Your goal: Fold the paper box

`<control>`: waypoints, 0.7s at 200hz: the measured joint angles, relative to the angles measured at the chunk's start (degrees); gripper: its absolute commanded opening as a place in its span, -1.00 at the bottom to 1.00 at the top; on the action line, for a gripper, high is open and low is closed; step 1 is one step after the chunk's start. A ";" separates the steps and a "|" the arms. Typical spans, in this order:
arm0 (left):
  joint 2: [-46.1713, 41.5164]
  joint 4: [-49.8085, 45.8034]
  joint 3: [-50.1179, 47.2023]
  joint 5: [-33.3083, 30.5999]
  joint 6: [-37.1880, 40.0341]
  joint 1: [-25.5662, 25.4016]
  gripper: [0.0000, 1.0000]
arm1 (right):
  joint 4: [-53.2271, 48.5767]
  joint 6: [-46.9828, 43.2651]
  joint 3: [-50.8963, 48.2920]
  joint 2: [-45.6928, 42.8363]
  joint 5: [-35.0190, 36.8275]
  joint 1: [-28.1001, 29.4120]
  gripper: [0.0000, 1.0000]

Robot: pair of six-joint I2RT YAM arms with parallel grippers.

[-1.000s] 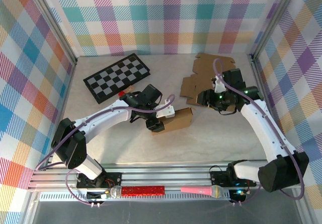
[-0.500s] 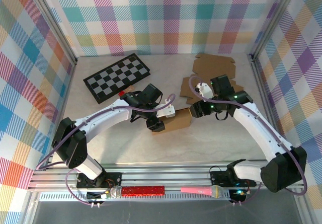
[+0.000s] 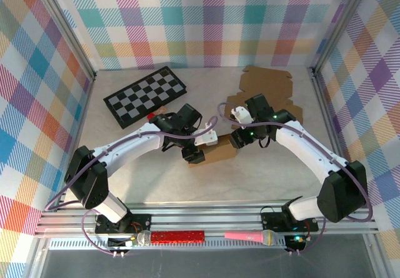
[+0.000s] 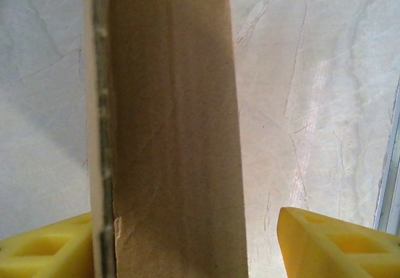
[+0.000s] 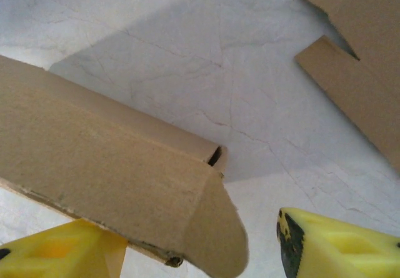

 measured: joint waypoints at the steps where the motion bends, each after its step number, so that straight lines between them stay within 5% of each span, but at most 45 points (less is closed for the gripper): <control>1: 0.00 0.00 0.04 0.00 0.00 0.00 0.34 | 0.00 0.00 0.04 0.04 0.00 0.00 0.23; 140: 0.07 -0.87 0.70 0.39 0.00 0.00 0.34 | -3.56 0.26 4.33 0.44 0.83 -0.09 -0.06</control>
